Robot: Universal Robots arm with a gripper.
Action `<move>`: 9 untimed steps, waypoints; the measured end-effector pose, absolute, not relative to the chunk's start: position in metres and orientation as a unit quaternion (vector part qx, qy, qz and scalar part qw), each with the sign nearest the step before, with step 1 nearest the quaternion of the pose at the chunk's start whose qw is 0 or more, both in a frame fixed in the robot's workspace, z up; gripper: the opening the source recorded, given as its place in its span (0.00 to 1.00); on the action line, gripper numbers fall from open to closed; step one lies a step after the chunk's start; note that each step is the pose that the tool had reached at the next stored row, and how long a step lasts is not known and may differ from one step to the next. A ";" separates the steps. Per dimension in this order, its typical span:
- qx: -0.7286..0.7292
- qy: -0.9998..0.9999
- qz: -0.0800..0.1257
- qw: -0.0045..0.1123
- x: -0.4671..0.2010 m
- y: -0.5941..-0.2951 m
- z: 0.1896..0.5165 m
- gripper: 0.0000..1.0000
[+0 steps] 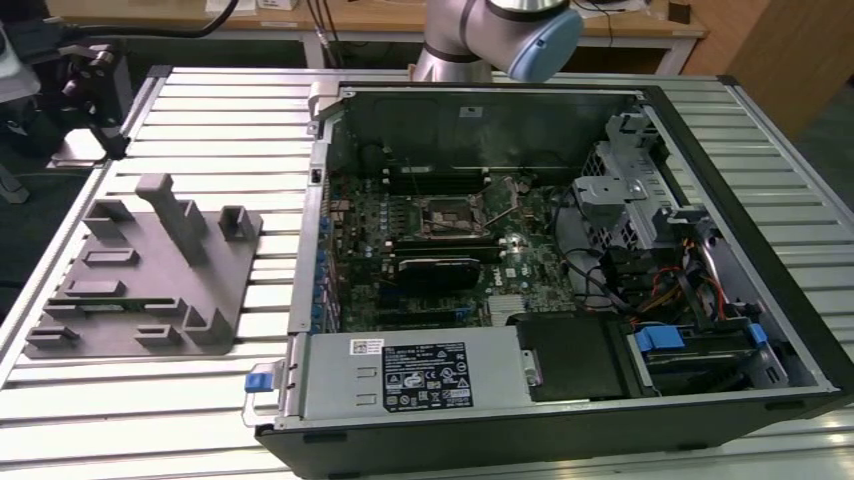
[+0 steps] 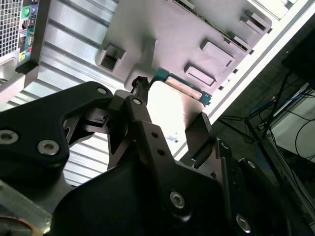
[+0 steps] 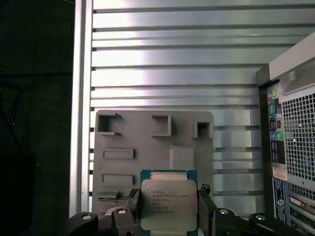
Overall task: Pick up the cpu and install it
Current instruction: 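Pick up the cpu and move it towards the insertion slot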
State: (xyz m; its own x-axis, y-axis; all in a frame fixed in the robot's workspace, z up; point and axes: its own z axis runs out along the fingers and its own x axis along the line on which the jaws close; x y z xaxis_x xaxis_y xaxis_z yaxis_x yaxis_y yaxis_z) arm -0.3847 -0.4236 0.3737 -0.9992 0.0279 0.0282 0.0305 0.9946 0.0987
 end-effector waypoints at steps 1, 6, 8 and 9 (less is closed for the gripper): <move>-0.015 -0.999 -0.050 0.013 -0.382 -0.424 0.374 0.55; -0.015 -0.999 -0.050 0.013 -0.370 -0.424 0.374 0.55; -0.015 -0.999 -0.050 0.013 -0.364 -0.424 0.374 0.55; -0.015 -0.999 -0.050 0.013 -0.362 -0.424 0.374 0.55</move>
